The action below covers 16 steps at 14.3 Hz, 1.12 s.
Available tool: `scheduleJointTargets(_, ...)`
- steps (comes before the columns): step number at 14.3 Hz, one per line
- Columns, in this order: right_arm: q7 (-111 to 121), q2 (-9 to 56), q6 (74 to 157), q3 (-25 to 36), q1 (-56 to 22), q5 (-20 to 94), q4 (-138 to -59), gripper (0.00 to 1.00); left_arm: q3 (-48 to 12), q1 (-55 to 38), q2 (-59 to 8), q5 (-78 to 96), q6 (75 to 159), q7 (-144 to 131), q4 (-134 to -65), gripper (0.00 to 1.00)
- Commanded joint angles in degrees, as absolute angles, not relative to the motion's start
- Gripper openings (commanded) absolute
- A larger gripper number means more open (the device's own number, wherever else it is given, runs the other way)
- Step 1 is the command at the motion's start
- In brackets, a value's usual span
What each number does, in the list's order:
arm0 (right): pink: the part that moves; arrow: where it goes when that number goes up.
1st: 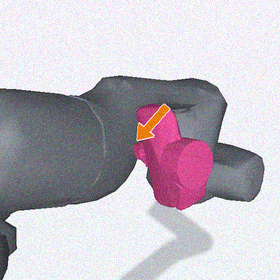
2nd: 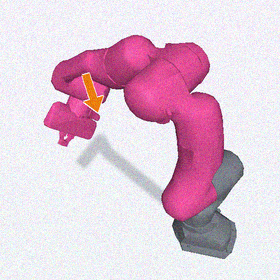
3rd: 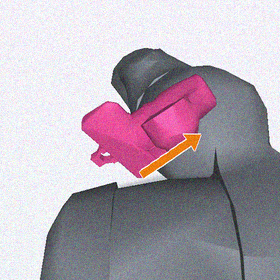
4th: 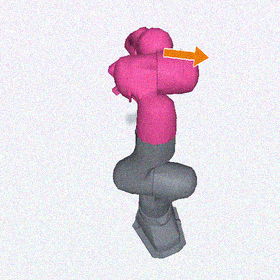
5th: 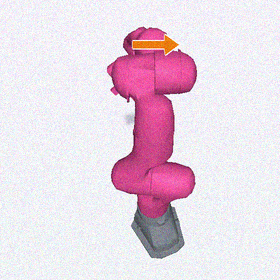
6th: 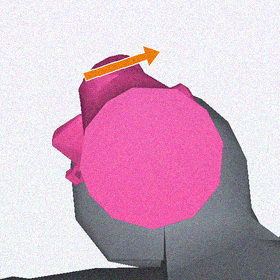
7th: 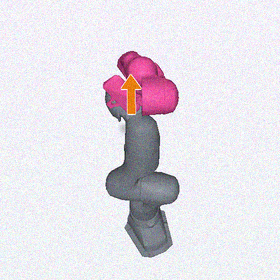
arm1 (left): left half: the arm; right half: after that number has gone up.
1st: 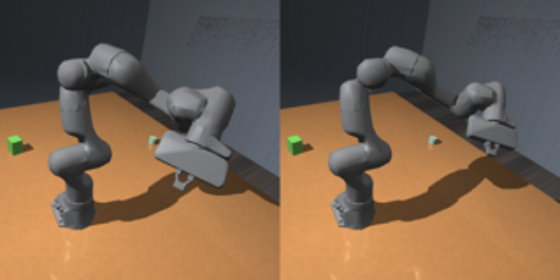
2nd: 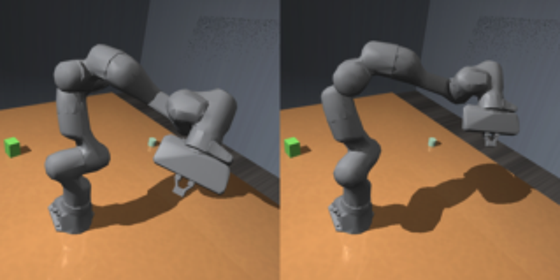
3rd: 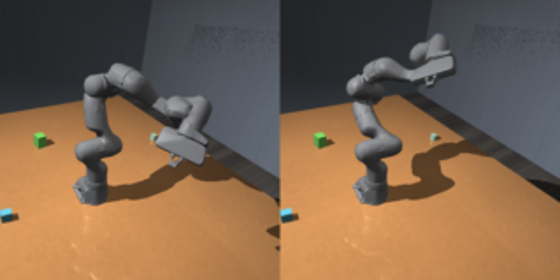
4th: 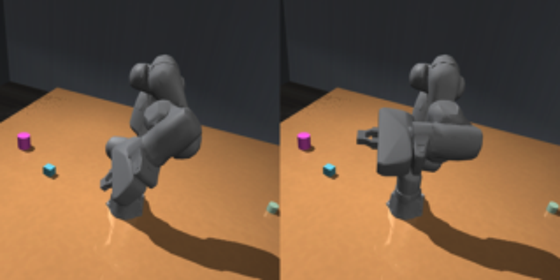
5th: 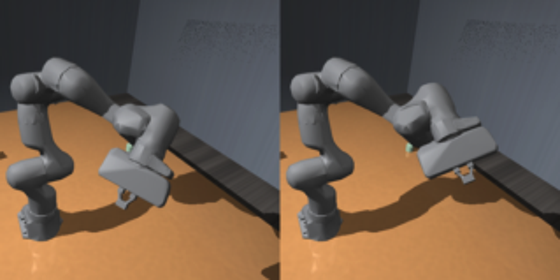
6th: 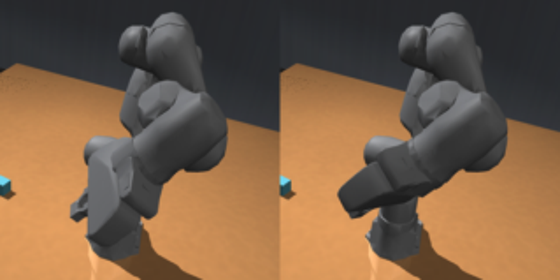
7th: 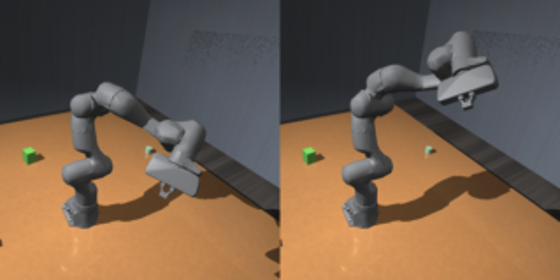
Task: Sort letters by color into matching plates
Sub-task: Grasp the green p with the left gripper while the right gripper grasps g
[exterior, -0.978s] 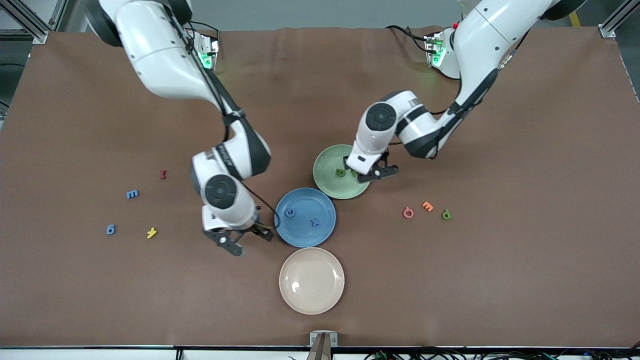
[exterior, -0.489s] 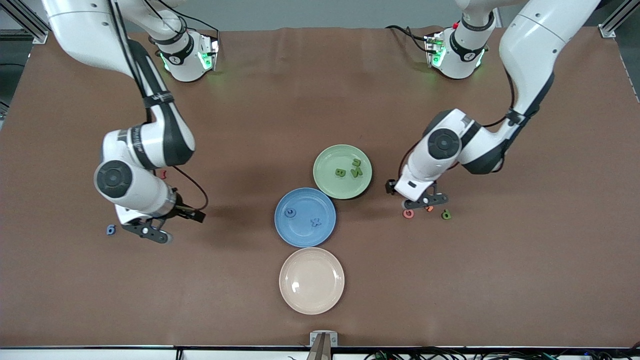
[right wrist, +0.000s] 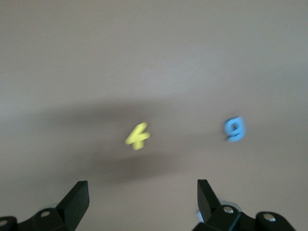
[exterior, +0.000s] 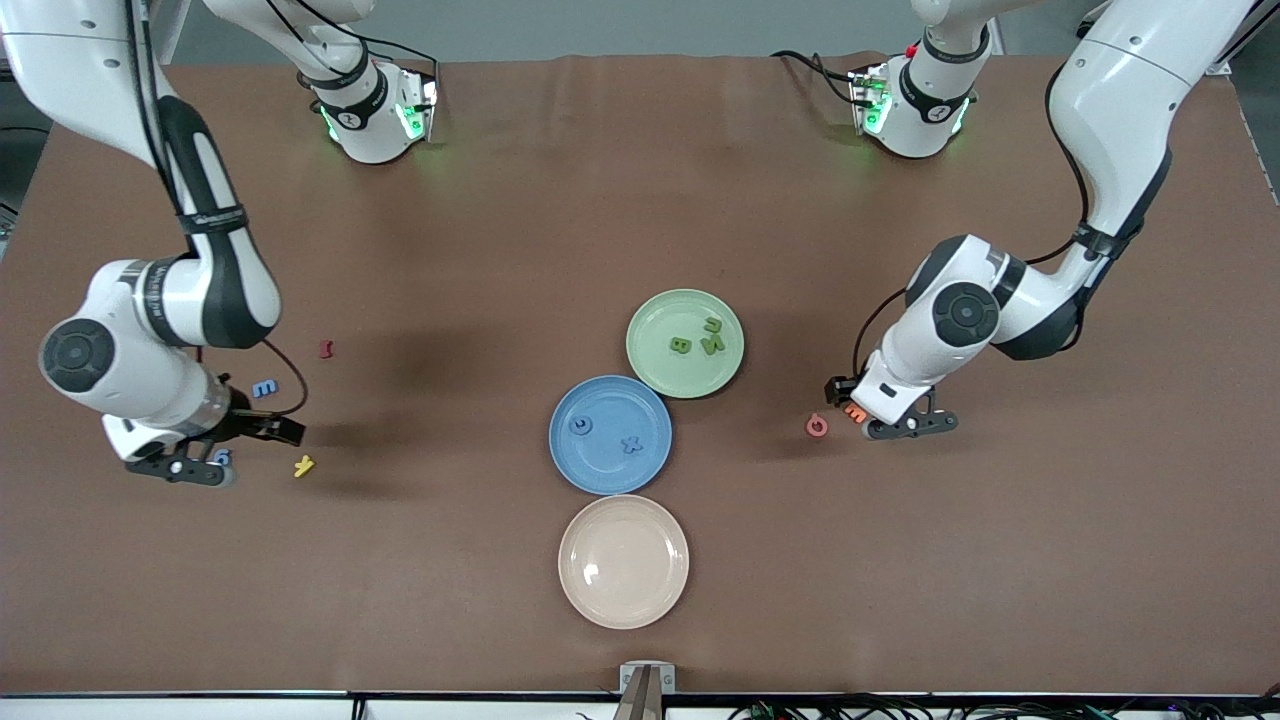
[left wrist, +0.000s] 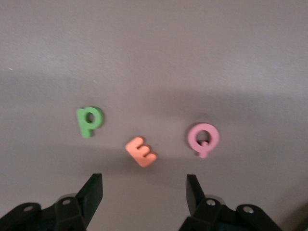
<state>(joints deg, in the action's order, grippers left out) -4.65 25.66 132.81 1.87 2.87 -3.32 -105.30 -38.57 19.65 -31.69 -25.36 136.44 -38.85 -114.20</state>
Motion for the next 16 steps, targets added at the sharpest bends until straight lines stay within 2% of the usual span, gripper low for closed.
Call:
scheduleJointTargets(1,2.35,28.55,138.50,0.62,7.19,-4.75,-105.56,0.99,-38.50,21.26,-32.16,-26.10,135.97,-34.47,-113.56,0.78)
scheduleJointTargets(5,9.91,33.30,140.98,0.53,11.07,-4.57,-103.19,0.99,-36.48,21.80,-35.06,-31.63,136.32,-31.73,-111.63,0.78)
scheduleJointTargets(12,16.17,37.09,141.68,0.35,13.88,-3.96,-100.90,0.94,-35.42,21.36,-40.78,-33.40,136.67,-32.17,-105.65,0.78)
scheduleJointTargets(15,16.26,37.97,142.21,0.26,14.33,-3.96,-100.90,0.88,-35.33,21.27,-41.66,-33.40,136.67,-32.25,-105.21,0.75)
scheduleJointTargets(16,16.35,38.06,142.12,0.26,14.33,-3.96,-100.90,0.80,-35.33,21.27,-42.01,-33.40,136.93,-32.26,-105.21,0.74)
